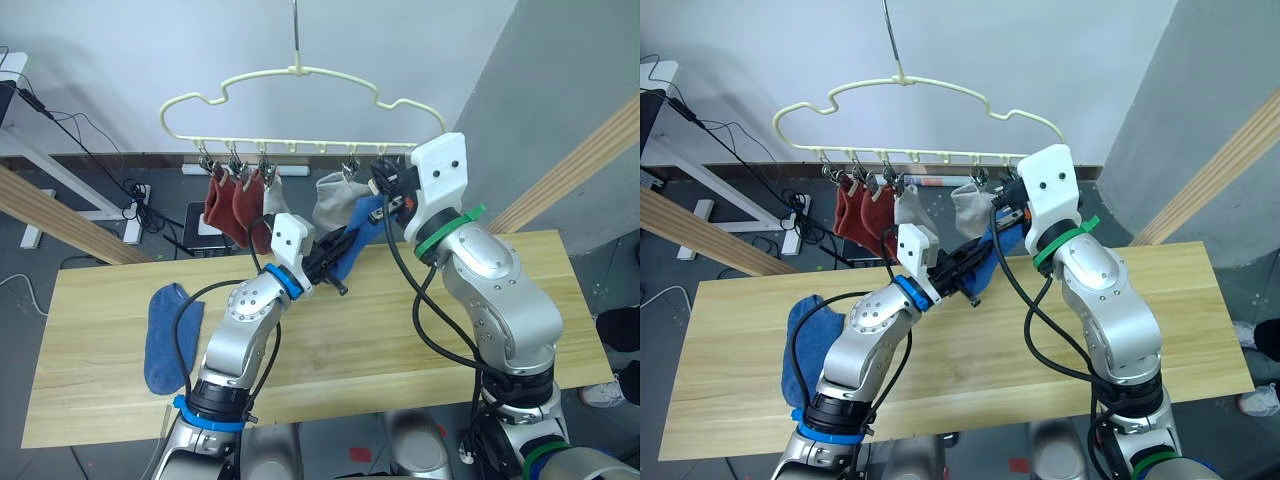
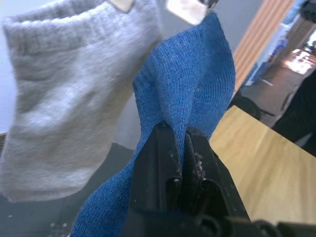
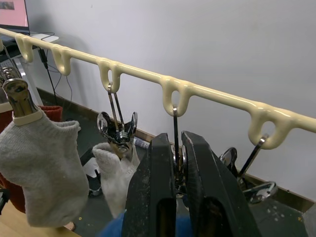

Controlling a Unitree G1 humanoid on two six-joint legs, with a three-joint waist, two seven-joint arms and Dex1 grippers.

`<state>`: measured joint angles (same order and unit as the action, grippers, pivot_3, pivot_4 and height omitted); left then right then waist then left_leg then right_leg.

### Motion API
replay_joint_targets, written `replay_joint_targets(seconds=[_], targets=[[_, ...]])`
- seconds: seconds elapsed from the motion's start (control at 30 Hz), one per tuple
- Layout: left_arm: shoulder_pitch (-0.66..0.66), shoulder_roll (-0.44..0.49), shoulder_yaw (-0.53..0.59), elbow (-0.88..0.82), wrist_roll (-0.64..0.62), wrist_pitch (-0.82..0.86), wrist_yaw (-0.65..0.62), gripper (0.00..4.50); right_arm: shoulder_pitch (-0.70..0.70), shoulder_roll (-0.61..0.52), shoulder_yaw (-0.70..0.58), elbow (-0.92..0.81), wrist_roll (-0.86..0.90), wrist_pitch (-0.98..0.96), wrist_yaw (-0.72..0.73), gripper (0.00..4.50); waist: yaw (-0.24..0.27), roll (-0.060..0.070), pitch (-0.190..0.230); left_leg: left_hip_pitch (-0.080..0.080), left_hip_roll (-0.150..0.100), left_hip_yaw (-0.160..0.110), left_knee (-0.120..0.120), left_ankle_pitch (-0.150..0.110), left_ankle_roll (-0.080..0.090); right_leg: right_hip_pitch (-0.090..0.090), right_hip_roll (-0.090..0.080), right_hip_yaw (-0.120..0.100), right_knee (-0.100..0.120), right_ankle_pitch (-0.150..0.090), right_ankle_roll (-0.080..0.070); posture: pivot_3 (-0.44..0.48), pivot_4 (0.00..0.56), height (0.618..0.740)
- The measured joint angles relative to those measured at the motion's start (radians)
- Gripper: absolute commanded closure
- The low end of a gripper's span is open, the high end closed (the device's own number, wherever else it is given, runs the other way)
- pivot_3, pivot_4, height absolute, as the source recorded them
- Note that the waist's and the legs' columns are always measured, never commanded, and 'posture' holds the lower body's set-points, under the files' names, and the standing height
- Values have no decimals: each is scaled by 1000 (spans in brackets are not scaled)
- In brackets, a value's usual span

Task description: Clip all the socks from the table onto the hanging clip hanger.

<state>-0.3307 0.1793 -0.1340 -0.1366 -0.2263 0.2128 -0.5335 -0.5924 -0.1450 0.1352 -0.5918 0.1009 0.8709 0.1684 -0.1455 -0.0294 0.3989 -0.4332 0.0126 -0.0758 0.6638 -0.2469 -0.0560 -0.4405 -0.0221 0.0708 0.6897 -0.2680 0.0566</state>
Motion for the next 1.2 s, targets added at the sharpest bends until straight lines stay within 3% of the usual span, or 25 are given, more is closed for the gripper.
replay_joint_targets(seconds=[1.17, 1.2], targets=[[5, -61, 15, -37, -81, 81, 42, 4476, 3, 8, -3, -15, 1, 25, 1, 4500, 0, 0, 0, 0, 0, 0, 0, 0, 0, 0, 0, 0, 0, 0, 0, -260, 388, 740], [5, -61, 15, -40, -82, 82, 42, 4499, 3, 10, -3, -15, 1, 25, 0, 4161, 0, 0, 0, 0, 0, 0, 0, 0, 0, 0, 0, 0, 0, 0, 0, -260, 388, 740]])
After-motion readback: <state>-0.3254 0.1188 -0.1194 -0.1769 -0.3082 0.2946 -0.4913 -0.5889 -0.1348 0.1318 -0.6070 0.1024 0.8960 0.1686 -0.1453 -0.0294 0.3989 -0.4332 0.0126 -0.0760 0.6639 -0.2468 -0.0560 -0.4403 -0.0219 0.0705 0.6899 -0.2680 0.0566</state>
